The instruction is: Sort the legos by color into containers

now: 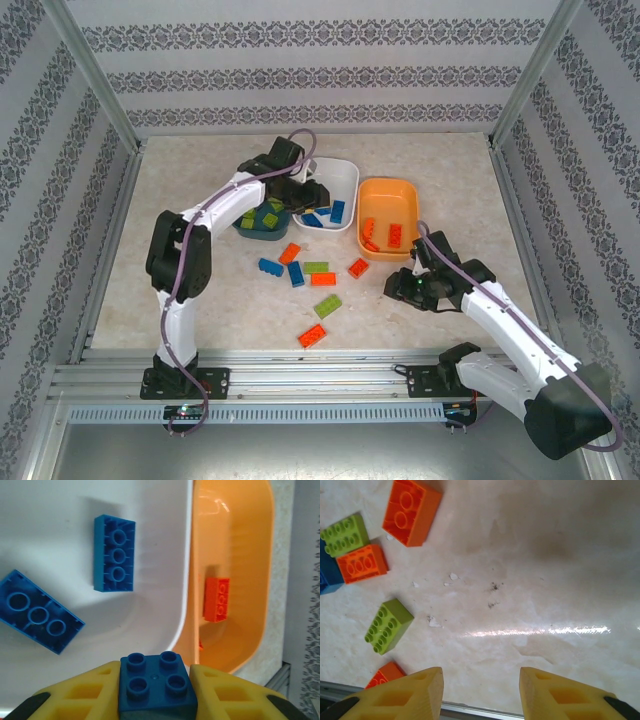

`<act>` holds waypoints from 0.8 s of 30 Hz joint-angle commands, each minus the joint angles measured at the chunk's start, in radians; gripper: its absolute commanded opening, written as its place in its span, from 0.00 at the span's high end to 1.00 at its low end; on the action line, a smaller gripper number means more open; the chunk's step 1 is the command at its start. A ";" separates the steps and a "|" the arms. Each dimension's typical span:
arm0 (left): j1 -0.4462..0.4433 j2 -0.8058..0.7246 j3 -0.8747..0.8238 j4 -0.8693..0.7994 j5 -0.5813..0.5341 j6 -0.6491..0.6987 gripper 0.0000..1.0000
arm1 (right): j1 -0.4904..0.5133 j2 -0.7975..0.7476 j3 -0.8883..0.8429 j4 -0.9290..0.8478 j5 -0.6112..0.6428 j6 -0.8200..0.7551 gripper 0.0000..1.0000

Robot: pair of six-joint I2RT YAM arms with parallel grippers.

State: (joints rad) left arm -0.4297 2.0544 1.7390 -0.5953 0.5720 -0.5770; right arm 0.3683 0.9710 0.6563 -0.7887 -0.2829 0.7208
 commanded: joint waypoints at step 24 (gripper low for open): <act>-0.043 0.193 0.316 -0.357 -0.146 0.196 0.53 | -0.009 0.016 -0.048 0.005 -0.026 0.039 0.49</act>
State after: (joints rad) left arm -0.4702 2.2410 2.0357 -0.9009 0.4393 -0.4099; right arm 0.3683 0.9737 0.6167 -0.7876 -0.2985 0.7509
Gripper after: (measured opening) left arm 0.463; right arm 0.506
